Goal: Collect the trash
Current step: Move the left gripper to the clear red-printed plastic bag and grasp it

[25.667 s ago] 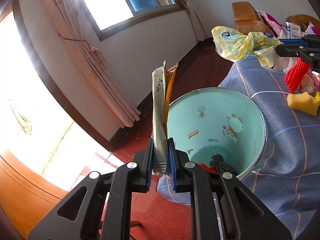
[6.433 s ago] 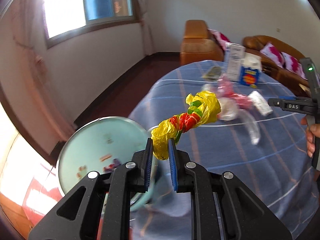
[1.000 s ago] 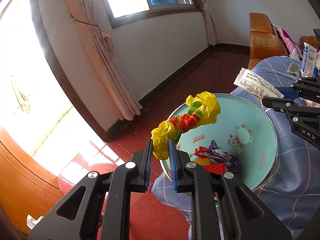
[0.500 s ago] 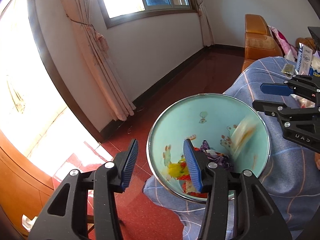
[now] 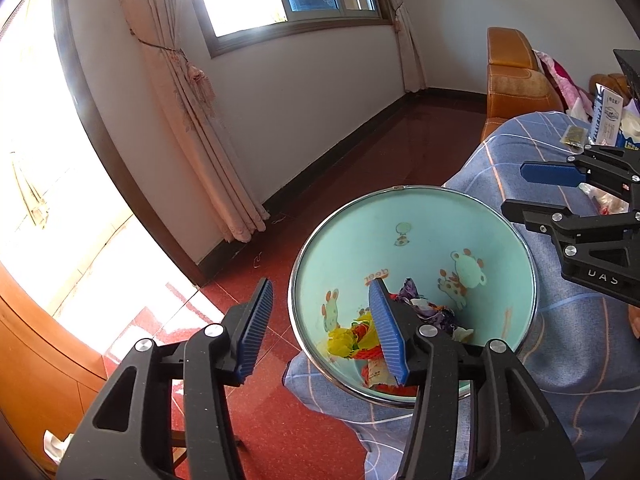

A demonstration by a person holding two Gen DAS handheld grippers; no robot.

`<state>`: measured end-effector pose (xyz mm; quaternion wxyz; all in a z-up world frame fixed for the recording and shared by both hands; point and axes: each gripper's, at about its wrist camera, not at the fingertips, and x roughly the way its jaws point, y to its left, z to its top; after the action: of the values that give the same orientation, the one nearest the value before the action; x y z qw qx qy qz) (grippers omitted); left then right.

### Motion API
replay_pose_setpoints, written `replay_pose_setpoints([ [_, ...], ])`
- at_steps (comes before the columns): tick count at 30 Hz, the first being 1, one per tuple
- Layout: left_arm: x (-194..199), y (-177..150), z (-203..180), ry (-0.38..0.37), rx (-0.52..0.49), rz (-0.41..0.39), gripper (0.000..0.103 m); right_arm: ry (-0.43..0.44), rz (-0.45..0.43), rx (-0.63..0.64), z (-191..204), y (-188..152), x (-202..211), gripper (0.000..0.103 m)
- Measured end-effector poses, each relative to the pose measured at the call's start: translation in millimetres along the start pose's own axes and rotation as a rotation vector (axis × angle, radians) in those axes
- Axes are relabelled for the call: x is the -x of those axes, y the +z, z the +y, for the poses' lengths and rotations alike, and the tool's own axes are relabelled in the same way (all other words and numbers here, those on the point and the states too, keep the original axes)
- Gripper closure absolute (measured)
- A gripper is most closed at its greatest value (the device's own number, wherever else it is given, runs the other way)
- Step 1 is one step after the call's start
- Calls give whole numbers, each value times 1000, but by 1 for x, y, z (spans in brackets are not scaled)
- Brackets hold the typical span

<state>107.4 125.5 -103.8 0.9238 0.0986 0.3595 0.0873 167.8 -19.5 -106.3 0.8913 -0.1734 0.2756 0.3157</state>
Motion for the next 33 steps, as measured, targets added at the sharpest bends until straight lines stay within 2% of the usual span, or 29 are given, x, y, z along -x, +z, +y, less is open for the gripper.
replay_pose_setpoints([
  [6, -1, 0, -1, 1, 0, 0, 51, -14, -7, 4, 1, -1, 2, 57],
  [8, 1, 1, -2, -1, 1, -7, 47, -19, -8, 0, 0, -1, 4, 57],
  [11, 2, 1, -9, -18, -7, -11, 46, -76, 8, -37, -7, -8, 16, 55],
  [13, 4, 1, -17, -34, -20, -14, 45, -84, 2, -92, -20, -18, 35, 54],
  [15, 4, 1, -34, -61, -45, -12, 45, -117, -7, -154, -37, -32, 61, 47],
  [19, 8, 5, -77, -129, -113, -21, 42, -250, 9, -354, -93, -79, 117, 45],
  [22, 19, 10, -111, -173, -168, -51, 37, -310, 43, -529, -133, -117, 143, 45],
  [25, 32, 14, -133, -206, -204, -79, 36, -372, 61, -611, -154, -148, 163, 45],
  [27, 38, 19, -145, -215, -225, -100, 33, -392, 53, -664, -164, -167, 178, 41],
  [33, 45, 44, -181, -268, -258, -132, 32, -468, 14, -731, -179, -199, 220, 40],
])
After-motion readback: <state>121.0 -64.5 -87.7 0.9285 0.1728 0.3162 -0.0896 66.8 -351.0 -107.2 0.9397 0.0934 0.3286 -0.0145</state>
